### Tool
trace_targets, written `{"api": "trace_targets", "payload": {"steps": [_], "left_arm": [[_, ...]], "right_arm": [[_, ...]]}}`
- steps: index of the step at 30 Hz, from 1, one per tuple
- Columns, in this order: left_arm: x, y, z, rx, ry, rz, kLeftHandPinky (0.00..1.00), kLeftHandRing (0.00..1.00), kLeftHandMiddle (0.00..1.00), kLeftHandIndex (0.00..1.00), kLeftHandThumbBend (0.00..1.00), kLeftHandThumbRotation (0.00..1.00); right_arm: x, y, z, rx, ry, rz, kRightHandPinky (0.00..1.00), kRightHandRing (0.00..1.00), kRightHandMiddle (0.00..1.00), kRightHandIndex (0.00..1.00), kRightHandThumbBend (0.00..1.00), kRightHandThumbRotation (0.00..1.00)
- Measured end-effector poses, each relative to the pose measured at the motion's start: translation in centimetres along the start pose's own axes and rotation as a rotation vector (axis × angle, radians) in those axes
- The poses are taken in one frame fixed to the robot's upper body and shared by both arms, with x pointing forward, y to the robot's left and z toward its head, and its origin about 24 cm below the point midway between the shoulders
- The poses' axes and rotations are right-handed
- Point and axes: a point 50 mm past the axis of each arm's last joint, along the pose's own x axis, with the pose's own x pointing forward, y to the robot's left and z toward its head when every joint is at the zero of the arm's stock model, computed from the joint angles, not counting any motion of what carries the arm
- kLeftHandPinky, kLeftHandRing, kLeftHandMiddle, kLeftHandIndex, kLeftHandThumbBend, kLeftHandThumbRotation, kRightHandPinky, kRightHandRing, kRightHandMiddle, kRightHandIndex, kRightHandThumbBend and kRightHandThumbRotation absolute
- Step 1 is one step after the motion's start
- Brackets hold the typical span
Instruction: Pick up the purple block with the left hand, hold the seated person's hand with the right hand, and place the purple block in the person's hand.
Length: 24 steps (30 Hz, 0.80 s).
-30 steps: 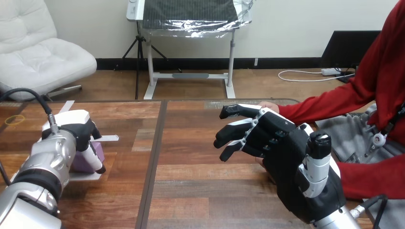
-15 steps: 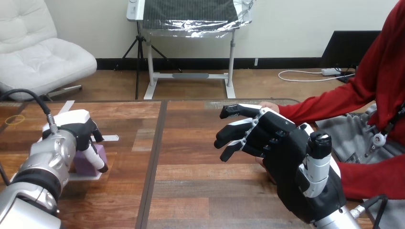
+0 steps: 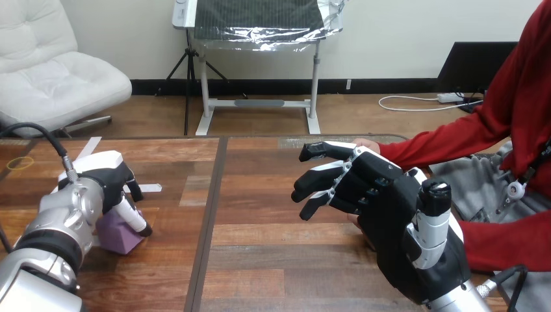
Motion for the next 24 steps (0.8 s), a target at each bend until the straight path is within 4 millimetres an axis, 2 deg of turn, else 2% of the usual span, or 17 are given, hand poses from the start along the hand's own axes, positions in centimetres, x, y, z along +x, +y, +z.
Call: {"api": "trace_targets", "payload": {"steps": [16, 24], "left_arm": [[-0.01, -0.11, -0.23, -0.005, 0.01, -0.021, 0.28, 0.37, 0.48, 0.62, 0.59, 0.0], [-0.02, -0.1, -0.4, -0.006, 0.026, -0.036, 0.25, 0.32, 0.47, 0.64, 0.62, 0.0]], "right_arm": [[0.0, 0.0, 0.0, 0.0, 0.0, 0.0, 0.46, 0.59, 0.6, 0.7, 0.96, 1.0], [0.0, 0.0, 0.0, 0.0, 0.0, 0.0, 0.46, 0.59, 0.6, 0.7, 0.95, 1.0]]}}
